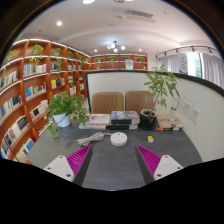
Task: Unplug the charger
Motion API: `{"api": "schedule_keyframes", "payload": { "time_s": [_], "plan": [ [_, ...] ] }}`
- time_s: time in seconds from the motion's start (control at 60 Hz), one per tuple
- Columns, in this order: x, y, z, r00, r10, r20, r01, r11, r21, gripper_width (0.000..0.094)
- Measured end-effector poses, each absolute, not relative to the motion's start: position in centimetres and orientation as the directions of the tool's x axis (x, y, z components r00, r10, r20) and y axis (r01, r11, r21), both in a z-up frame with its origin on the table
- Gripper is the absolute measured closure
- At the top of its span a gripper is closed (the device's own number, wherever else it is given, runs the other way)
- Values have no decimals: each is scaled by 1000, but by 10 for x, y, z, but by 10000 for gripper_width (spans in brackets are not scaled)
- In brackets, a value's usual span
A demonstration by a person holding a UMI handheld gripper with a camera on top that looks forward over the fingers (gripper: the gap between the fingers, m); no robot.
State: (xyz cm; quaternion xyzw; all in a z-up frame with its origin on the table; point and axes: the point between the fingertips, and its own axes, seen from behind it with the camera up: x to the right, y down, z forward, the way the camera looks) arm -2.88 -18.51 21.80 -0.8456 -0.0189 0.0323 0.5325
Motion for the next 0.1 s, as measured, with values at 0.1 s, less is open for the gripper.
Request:
{"api": "schedule_keyframes", "payload": {
  "time_s": [0.1],
  "plan": [
    [-21,-181,214,998,54,-44,-16,-436,-900,72]
  ]
}}
